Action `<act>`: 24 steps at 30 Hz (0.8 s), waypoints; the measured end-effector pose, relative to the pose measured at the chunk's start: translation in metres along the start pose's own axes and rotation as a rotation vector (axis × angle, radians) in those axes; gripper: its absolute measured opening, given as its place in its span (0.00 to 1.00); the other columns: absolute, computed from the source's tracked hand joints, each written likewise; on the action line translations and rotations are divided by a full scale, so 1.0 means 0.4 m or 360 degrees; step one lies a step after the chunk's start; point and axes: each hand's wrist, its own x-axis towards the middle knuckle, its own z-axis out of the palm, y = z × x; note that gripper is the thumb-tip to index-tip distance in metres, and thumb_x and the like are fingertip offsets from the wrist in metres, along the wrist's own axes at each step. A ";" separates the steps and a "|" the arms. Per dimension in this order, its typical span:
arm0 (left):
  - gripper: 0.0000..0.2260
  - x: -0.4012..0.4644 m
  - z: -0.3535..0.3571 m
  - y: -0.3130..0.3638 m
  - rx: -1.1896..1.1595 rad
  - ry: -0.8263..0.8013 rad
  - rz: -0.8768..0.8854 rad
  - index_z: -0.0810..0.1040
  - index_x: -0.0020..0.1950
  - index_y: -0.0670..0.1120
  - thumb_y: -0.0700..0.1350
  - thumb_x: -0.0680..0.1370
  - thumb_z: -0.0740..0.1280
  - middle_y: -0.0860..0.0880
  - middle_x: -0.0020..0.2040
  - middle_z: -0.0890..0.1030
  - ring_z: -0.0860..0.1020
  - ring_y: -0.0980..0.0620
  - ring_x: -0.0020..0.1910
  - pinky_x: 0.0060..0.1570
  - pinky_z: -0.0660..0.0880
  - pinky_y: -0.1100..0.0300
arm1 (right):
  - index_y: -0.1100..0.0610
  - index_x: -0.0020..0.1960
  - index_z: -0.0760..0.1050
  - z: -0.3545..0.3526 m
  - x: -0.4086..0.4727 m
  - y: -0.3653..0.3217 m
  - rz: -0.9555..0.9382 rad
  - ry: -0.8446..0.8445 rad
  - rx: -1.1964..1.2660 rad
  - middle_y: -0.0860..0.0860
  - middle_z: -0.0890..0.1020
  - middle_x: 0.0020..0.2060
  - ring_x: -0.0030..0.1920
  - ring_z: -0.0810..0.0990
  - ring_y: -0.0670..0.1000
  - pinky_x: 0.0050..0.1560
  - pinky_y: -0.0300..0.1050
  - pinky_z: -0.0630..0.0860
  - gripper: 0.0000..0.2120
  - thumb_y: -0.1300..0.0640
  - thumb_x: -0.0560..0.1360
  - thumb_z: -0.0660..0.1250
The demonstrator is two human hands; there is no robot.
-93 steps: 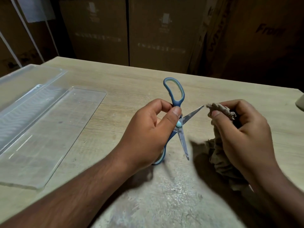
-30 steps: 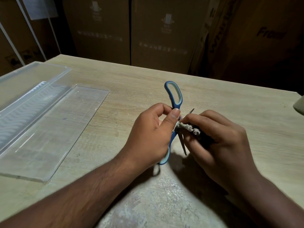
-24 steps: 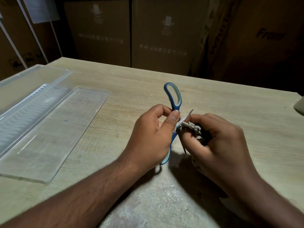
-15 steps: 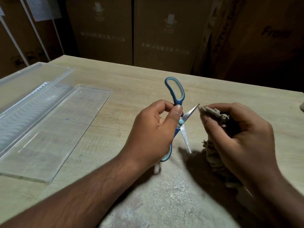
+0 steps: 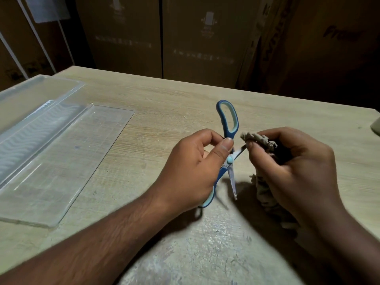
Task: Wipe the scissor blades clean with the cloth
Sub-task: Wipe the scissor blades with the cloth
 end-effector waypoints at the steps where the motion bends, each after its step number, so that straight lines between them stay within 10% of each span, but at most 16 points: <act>1: 0.10 0.001 0.000 -0.002 0.0022 0.0011 -0.0013 0.82 0.48 0.49 0.52 0.85 0.67 0.34 0.39 0.83 0.74 0.35 0.29 0.31 0.71 0.47 | 0.45 0.49 0.84 -0.002 0.001 0.005 0.0033 0.0026 -0.0001 0.41 0.85 0.42 0.40 0.83 0.45 0.41 0.48 0.78 0.05 0.55 0.77 0.76; 5: 0.12 0.010 0.001 -0.009 0.0060 0.0121 -0.0076 0.82 0.46 0.50 0.53 0.85 0.65 0.50 0.30 0.77 0.68 0.57 0.25 0.30 0.67 0.65 | 0.48 0.51 0.84 0.001 -0.001 -0.013 -0.0107 0.0054 0.0031 0.43 0.85 0.42 0.39 0.82 0.46 0.38 0.46 0.78 0.03 0.56 0.78 0.74; 11: 0.11 0.005 -0.004 -0.003 -0.0009 0.0055 0.0003 0.82 0.49 0.47 0.51 0.86 0.65 0.36 0.39 0.83 0.75 0.36 0.32 0.36 0.74 0.45 | 0.49 0.46 0.84 0.019 -0.005 -0.007 -0.0022 -0.0136 0.0146 0.44 0.83 0.37 0.34 0.80 0.47 0.33 0.38 0.73 0.03 0.54 0.77 0.77; 14: 0.11 0.008 -0.013 -0.005 -0.0008 0.0067 -0.0015 0.82 0.47 0.48 0.50 0.85 0.66 0.54 0.34 0.83 0.75 0.52 0.30 0.34 0.71 0.62 | 0.48 0.46 0.84 0.003 0.012 0.027 0.0137 -0.0033 0.0122 0.44 0.84 0.34 0.32 0.80 0.46 0.35 0.42 0.75 0.04 0.56 0.77 0.76; 19: 0.12 0.011 -0.010 -0.002 -0.0004 0.0100 -0.0048 0.82 0.46 0.49 0.52 0.85 0.66 0.42 0.37 0.84 0.73 0.52 0.30 0.35 0.70 0.58 | 0.45 0.46 0.83 -0.012 0.023 0.029 0.0301 0.0191 0.0283 0.45 0.83 0.33 0.29 0.79 0.41 0.31 0.33 0.73 0.07 0.57 0.80 0.75; 24: 0.13 0.016 -0.011 -0.007 -0.0026 0.0101 -0.0110 0.81 0.46 0.47 0.51 0.85 0.65 0.54 0.33 0.81 0.74 0.58 0.31 0.36 0.71 0.63 | 0.48 0.54 0.82 0.010 0.002 -0.019 -0.0049 0.0042 0.0252 0.43 0.86 0.42 0.41 0.84 0.46 0.41 0.36 0.78 0.11 0.62 0.77 0.76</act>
